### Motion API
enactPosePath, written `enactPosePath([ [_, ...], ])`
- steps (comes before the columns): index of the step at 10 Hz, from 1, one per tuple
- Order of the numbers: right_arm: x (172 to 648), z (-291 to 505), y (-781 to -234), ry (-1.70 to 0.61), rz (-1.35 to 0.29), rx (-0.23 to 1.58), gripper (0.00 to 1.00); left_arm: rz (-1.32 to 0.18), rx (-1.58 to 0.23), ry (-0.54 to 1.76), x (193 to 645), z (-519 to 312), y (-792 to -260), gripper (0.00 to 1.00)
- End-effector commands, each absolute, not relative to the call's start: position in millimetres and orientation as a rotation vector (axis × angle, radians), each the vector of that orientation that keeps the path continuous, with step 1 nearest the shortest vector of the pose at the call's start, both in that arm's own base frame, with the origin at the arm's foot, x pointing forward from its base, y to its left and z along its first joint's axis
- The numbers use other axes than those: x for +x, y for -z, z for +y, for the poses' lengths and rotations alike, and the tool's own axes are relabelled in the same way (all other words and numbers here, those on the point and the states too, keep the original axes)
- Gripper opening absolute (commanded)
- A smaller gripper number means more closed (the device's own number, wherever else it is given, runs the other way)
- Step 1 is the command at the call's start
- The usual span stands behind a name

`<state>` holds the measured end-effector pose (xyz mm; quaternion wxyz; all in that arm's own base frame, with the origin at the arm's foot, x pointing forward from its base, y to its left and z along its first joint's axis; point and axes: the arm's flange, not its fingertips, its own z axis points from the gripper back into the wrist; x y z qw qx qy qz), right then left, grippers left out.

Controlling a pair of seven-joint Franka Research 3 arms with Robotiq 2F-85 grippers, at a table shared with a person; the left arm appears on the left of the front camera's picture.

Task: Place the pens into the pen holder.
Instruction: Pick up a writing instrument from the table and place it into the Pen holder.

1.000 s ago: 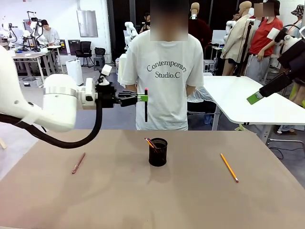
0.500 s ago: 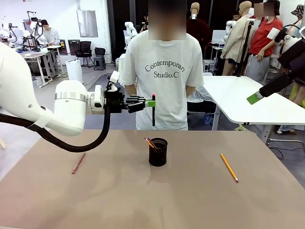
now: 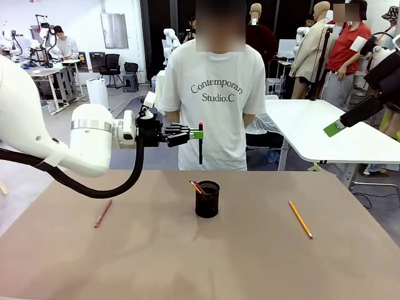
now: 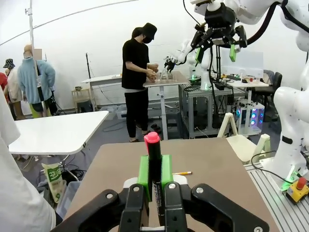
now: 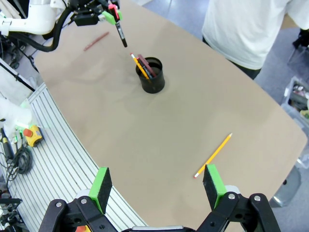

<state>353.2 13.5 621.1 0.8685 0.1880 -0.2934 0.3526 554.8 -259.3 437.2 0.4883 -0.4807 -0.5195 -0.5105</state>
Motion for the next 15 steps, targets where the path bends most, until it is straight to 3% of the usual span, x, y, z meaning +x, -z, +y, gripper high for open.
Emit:
enactPosePath([
  [1, 353.3, 14.4, -622.2, -0.735, -0.615, 0.408, 1.0, -1.311, -1.132, 1.301, 559.7, -273.4, -419.8, 0.0],
  [8, 353.3, 14.4, -622.2, -0.735, -0.615, 0.408, 1.0, -1.344, -1.186, 1.378, 584.8, -310.5, -354.2, 0.0],
  [15, 353.3, 14.4, -622.2, -0.735, -0.615, 0.408, 1.0, -1.294, -1.206, 1.366, 596.6, -306.5, -332.2, 0.02],
])
